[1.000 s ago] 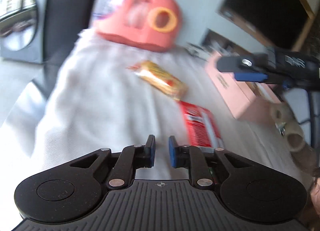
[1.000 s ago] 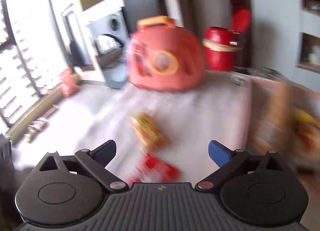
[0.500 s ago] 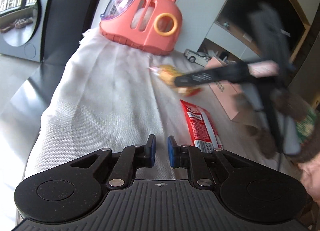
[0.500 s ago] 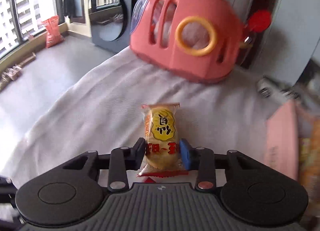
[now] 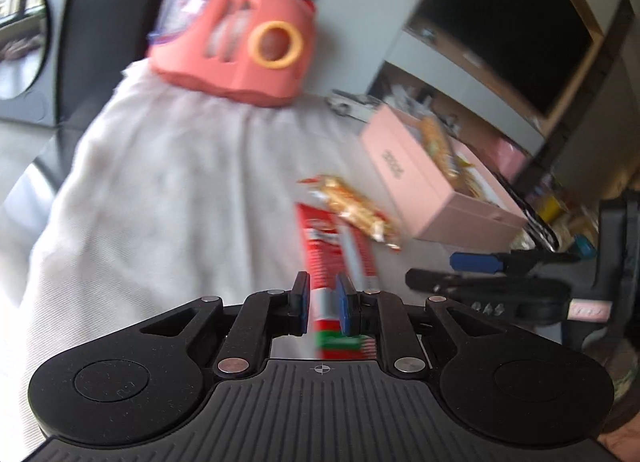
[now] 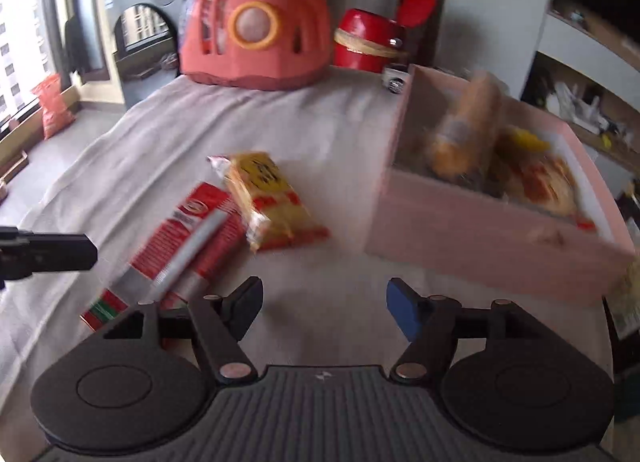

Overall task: Organize snacks
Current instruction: 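Grasp the red sausage packet with the left tool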

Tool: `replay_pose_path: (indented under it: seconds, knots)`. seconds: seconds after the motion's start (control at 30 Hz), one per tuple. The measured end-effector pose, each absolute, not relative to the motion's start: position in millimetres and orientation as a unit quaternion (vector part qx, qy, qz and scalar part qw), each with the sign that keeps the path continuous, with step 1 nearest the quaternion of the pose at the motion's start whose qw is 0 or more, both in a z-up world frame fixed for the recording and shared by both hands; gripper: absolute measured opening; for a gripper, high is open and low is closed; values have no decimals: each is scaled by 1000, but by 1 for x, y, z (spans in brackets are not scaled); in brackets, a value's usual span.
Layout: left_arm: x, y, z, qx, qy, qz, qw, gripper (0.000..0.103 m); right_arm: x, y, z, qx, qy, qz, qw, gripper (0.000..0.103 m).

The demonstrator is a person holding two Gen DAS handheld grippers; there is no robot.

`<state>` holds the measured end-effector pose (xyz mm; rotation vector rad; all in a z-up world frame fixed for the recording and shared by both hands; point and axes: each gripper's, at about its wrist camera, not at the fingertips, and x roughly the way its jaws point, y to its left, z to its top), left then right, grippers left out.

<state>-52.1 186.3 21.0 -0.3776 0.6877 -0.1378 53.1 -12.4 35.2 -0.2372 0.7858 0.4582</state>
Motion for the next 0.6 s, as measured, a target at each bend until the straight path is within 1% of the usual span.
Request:
replay_pose_path:
  seconds: [0.1, 0.13, 0.2, 0.3, 0.37, 0.43, 0.5, 0.6]
  knots:
    - [-38, 155, 26, -126, 343, -92, 926, 19, 43, -32, 30, -115, 354, 192, 908, 75]
    - [-33, 145, 25, -106, 351, -94, 926, 22, 41, -38, 31, -118, 347, 183, 912, 75]
    - [-22, 126, 19, -64, 377, -81, 920, 23, 38, -48, 31, -122, 337, 170, 918, 76]
    - [-16, 101, 19, -3, 378, -67, 923, 23, 38, -62, 28, -125, 327, 152, 924, 77]
    - [-14, 89, 18, 20, 384, -80, 920, 24, 39, -70, 24, -115, 329, 147, 926, 80]
    - [-14, 80, 16, 46, 382, -94, 918, 43, 43, -78, 23, -87, 337, 150, 926, 82]
    - [-14, 75, 16, 61, 384, -106, 915, 50, 47, -83, 22, -68, 345, 150, 924, 84]
    - [-14, 82, 18, 45, 386, -100, 916, 48, 49, -89, 21, -48, 353, 152, 922, 85]
